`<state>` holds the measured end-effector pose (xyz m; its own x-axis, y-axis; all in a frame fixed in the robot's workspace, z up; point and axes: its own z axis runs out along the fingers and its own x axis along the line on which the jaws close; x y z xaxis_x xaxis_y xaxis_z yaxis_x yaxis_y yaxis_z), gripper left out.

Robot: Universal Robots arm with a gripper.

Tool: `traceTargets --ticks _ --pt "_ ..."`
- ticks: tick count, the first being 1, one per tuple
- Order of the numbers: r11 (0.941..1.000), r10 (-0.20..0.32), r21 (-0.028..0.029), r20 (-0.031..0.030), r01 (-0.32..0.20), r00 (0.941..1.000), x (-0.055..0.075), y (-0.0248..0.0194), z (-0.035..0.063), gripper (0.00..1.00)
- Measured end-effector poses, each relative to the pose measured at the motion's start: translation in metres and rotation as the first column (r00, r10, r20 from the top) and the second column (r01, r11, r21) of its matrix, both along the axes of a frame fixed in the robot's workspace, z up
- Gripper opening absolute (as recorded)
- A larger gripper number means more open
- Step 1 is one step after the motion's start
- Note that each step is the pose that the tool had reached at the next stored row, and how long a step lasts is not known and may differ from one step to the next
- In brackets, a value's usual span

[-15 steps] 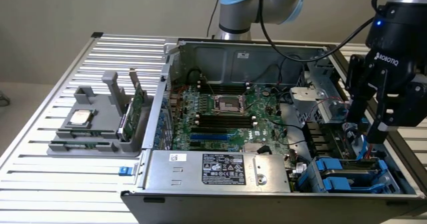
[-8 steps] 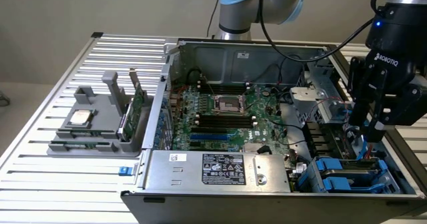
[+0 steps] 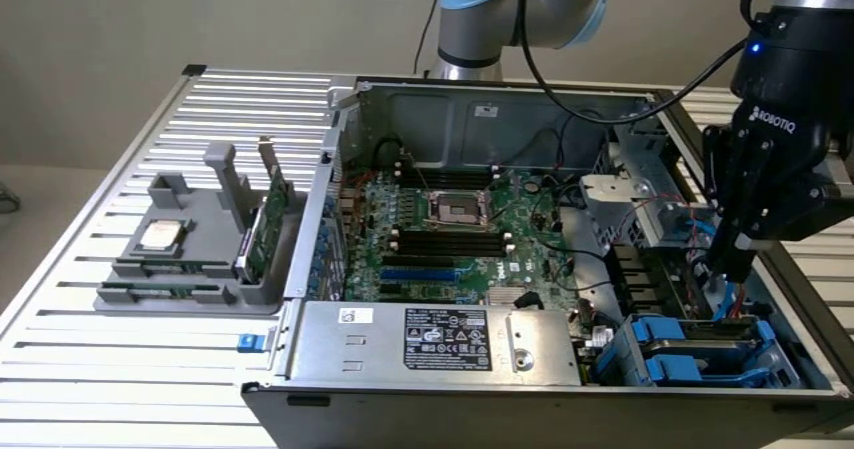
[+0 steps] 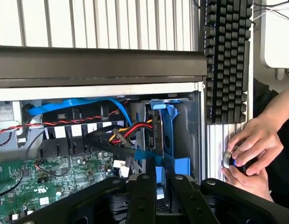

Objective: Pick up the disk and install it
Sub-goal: 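Insert the second disk wire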

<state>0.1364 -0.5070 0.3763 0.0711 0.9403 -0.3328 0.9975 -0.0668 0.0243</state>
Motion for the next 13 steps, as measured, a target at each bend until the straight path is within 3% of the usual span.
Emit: traceTargets --ticks 8,10,11,13 --pt "0.9999 -0.016 0.0016 0.0028 0.016 0.9999 0.000 -0.0024 -0.0025 0.16" --pt "0.9998 -0.017 0.0065 0.0026 0.017 0.9998 0.000 -0.0063 -0.0053 0.16" --pt "0.9998 -0.017 0.0116 0.0025 0.017 0.9998 0.000 -0.0085 -0.0062 0.16" --pt "0.9994 -0.018 0.0284 0.0022 0.018 0.9998 0.000 -0.0129 -0.0074 0.16"
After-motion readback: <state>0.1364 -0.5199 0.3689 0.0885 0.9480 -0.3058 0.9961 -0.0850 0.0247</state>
